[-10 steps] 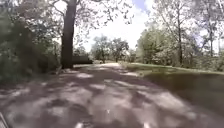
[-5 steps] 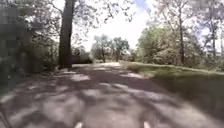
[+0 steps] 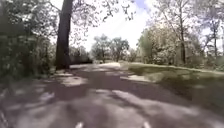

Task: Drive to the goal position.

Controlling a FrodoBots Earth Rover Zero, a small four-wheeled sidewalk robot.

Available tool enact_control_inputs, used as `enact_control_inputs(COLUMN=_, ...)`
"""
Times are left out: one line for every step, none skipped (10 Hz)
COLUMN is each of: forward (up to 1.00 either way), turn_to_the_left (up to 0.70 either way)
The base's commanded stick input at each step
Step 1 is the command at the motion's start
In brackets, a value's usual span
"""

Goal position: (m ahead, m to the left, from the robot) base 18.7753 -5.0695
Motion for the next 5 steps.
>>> enact_control_inputs(forward=1.00, turn_to_the_left=0.00)
enact_control_inputs(forward=1.00, turn_to_the_left=0.00)
enact_control_inputs(forward=1.00, turn_to_the_left=0.00)
enact_control_inputs(forward=1.00, turn_to_the_left=0.00)
enact_control_inputs(forward=1.00, turn_to_the_left=0.00)
